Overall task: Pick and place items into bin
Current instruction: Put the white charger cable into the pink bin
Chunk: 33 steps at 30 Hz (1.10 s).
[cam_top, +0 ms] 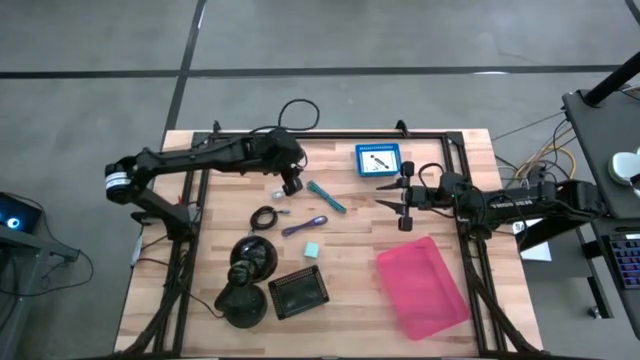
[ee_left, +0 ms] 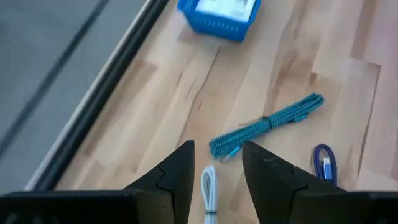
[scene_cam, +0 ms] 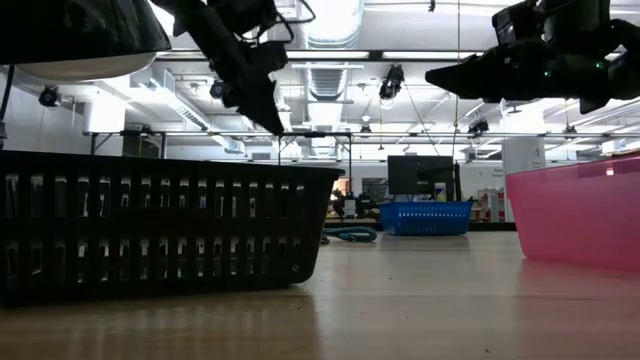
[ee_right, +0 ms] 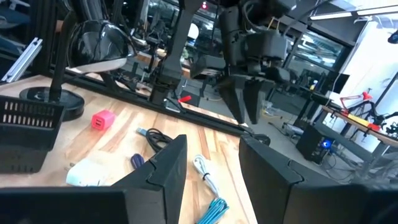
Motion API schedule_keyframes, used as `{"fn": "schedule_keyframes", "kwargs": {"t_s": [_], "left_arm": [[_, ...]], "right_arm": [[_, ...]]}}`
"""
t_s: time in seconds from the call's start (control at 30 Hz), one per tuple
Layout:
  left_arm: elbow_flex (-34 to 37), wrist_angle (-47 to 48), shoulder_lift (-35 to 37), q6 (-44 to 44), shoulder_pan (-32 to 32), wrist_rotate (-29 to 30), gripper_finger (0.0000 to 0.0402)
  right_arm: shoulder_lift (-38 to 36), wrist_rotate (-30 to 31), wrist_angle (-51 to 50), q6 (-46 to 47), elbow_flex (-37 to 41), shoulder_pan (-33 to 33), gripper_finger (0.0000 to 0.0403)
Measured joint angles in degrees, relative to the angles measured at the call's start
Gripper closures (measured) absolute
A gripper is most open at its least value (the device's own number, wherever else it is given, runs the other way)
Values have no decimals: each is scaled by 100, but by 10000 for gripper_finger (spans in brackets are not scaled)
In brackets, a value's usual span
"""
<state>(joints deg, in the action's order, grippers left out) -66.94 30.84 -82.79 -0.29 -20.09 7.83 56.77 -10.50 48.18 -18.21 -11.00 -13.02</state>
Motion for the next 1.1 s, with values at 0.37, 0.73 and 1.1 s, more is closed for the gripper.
{"fn": "schedule_keyframes", "kwargs": {"t_s": [0.37, 0.73, 1.1], "left_arm": [[-441, 855, -965, -534, -311, -575, 282], [-1304, 1826, -1942, -500, -318, -574, 282], [-1345, 1825, -2287, -525, -315, -574, 282]], "right_arm": [[0, 0, 2, 1, 0, 0, 268], [0, 0, -57, 17, 0, 0, 268], [0, 2, -134, -24, 0, 0, 268]]}}
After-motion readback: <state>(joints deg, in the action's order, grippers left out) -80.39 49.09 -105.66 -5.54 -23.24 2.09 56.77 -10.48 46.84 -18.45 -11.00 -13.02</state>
